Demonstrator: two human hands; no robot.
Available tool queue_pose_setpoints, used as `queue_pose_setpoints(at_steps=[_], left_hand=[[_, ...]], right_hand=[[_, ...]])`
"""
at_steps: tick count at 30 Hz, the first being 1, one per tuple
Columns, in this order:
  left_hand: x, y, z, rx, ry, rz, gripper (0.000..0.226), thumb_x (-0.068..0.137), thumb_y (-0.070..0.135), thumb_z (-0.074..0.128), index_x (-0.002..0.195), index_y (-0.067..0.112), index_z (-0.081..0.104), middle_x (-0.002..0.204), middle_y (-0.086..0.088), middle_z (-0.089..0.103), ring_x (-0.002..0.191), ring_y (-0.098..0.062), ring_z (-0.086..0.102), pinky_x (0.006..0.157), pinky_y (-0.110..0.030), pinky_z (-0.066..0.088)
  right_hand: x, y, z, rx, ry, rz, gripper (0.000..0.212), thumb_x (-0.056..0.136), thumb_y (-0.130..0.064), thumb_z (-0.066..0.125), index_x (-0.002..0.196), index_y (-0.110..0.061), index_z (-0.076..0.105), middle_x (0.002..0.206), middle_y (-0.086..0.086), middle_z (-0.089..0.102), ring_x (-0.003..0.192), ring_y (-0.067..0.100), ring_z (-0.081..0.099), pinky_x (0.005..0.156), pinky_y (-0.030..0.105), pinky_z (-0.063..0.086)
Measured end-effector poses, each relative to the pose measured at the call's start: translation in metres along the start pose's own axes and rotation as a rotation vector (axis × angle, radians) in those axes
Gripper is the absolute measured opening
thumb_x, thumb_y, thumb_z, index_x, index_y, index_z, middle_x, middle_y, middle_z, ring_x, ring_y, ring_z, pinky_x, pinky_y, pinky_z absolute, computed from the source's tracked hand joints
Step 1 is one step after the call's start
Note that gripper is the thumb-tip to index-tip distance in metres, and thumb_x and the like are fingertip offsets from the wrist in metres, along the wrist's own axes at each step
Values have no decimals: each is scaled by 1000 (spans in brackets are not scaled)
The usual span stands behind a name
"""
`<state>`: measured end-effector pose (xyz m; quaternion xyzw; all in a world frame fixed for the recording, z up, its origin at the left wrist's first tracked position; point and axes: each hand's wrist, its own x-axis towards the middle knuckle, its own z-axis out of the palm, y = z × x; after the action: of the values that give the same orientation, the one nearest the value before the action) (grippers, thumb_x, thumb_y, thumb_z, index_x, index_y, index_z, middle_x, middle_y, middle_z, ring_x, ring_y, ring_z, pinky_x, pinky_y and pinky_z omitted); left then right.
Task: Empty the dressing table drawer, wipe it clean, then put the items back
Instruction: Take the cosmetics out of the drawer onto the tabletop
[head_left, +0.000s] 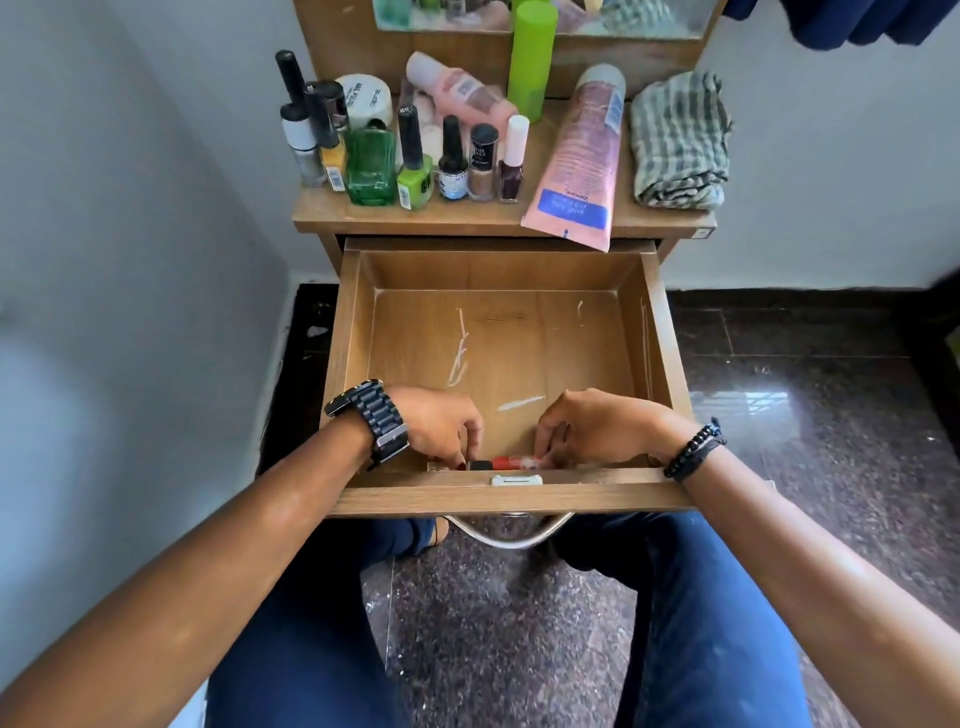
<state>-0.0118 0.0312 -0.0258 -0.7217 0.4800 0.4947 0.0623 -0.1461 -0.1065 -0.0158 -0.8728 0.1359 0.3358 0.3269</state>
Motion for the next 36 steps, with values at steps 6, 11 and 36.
queue_pose_setpoints(at_steps=[6,11,36], left_hand=[[-4,-5,-1,-35,-6,29,21,84,8,61,101,20,61,92,5,64,94,-18,63,87,-36,51],[-9,-1,-1,26,-12,-6,23,88,14,58,110,19,62,95,5,61,80,-7,52,71,-24,43],[-53,43,-96,-1037,984,281,35,93,18,53,124,1,48,103,-15,61,68,-15,63,58,-24,57]], right_hand=[[1,6,0,99,-9,-13,12,83,-19,70,95,-18,71,87,-8,70,80,6,63,77,22,51],[-4,10,-3,339,-13,-55,20,84,-6,66,104,-7,67,86,2,70,71,8,61,66,19,51],[6,-52,-167,331,1167,-51,32,81,-36,70,71,-6,69,73,3,68,68,16,62,60,24,47]])
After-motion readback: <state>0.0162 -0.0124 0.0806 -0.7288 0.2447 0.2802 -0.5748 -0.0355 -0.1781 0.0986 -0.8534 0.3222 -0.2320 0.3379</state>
